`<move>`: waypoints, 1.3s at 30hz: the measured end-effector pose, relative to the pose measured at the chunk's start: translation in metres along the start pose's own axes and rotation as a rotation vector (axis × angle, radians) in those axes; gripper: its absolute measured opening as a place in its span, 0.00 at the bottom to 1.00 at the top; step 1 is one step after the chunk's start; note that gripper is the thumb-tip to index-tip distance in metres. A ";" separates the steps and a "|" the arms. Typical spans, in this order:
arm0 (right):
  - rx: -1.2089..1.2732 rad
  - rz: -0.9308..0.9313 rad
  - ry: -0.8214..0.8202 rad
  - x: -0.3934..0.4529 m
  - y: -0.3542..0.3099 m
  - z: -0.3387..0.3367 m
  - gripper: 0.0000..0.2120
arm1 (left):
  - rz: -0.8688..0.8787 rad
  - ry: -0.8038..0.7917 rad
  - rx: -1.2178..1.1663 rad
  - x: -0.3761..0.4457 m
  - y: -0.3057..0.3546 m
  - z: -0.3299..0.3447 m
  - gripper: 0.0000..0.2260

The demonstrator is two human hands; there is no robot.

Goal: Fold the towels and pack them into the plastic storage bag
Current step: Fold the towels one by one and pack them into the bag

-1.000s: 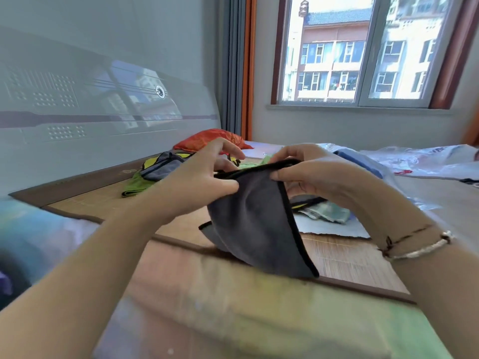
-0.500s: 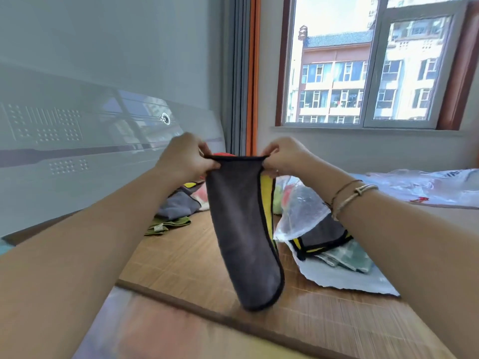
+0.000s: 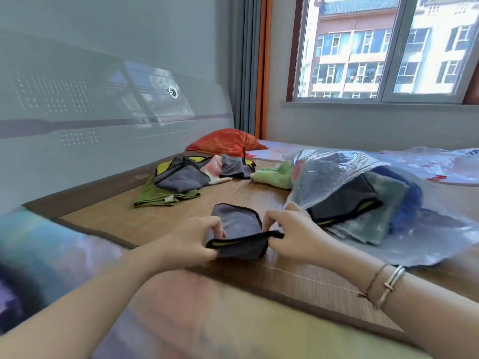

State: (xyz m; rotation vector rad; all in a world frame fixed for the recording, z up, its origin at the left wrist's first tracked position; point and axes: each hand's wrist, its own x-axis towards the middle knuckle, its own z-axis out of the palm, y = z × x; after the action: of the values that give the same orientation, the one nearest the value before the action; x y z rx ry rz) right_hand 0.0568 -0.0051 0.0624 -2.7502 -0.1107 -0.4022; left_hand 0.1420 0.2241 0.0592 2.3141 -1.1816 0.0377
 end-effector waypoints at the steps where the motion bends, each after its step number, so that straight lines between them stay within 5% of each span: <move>1: -0.003 0.018 -0.065 -0.008 0.000 0.010 0.06 | -0.034 -0.086 -0.065 -0.009 -0.005 0.011 0.11; 10: 0.384 0.167 -0.187 -0.020 -0.012 0.016 0.06 | -0.123 -0.077 -0.333 -0.026 0.004 0.016 0.05; 15: 0.430 0.239 -0.181 -0.011 -0.013 0.017 0.03 | -0.278 -0.158 -0.607 -0.021 0.006 0.015 0.20; 22: 0.433 0.153 0.057 -0.012 -0.011 0.030 0.08 | -0.318 -0.074 -0.491 -0.005 0.007 0.028 0.04; 28: 0.218 -0.001 0.160 -0.014 -0.015 0.029 0.07 | -0.263 0.069 -0.400 0.005 0.024 0.017 0.06; 33: 0.582 0.201 0.157 -0.010 -0.026 -0.004 0.07 | -0.130 0.068 -0.395 0.010 0.042 -0.013 0.11; 39: 0.621 0.131 0.270 -0.005 -0.060 -0.077 0.04 | -0.008 0.181 -0.312 0.022 0.089 -0.079 0.13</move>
State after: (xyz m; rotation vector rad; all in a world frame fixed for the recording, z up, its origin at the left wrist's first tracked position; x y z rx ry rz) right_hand 0.0244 0.0233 0.1499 -2.0620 0.0150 -0.5842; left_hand 0.1042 0.2032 0.1728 1.9972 -1.0087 0.0546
